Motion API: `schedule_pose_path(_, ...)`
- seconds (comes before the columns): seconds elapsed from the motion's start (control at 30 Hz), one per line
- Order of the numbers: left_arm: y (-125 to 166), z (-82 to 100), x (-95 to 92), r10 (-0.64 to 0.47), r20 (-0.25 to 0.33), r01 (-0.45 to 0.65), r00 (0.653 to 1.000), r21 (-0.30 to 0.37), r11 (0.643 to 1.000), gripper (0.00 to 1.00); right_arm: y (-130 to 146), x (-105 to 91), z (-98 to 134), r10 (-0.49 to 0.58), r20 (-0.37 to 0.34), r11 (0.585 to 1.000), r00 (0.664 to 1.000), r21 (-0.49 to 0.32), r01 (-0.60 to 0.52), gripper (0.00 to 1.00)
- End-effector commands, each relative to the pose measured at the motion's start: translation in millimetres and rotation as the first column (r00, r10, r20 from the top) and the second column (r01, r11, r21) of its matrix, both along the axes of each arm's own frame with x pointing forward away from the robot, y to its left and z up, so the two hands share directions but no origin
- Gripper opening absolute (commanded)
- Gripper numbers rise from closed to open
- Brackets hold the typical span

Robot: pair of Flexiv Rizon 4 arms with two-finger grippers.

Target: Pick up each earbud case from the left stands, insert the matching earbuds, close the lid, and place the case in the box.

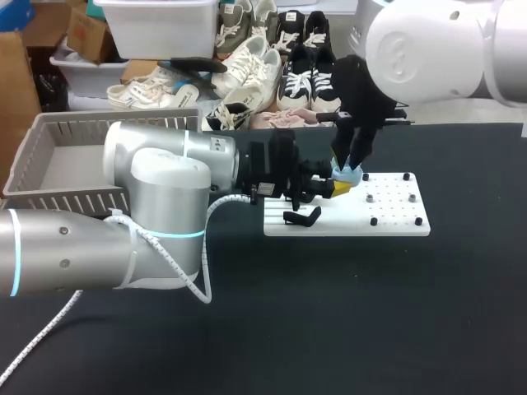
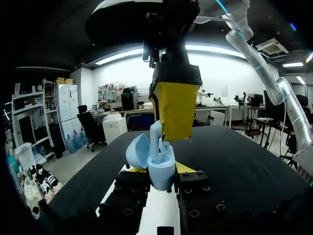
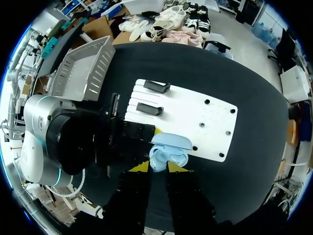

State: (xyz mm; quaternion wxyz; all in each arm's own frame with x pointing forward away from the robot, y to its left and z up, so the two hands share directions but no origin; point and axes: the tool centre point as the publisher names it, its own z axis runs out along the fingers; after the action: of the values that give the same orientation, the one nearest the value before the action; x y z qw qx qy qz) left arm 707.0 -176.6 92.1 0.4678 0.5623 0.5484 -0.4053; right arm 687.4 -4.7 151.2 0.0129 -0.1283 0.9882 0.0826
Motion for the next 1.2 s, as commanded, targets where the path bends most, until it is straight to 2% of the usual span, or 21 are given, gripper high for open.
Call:
schedule_pose_path(0.03, 0.2, 0.2, -0.3, 0.001, 0.002, -0.001, 1.0, -0.003, 1.0, 0.0, 0.5, 0.3, -0.8, 0.001, 0.0, 1.0, 1.0, -0.001, -0.001, 0.0)
schedule_pose_path(1.2, 0.2, 0.2, -0.3, 0.001, 0.002, -0.001, 1.0, -0.003, 1.0, 0.0, 4.1, 3.8, -7.9, 0.012, -0.023, 1.0, 1.0, -0.011, -0.012, 0.0)
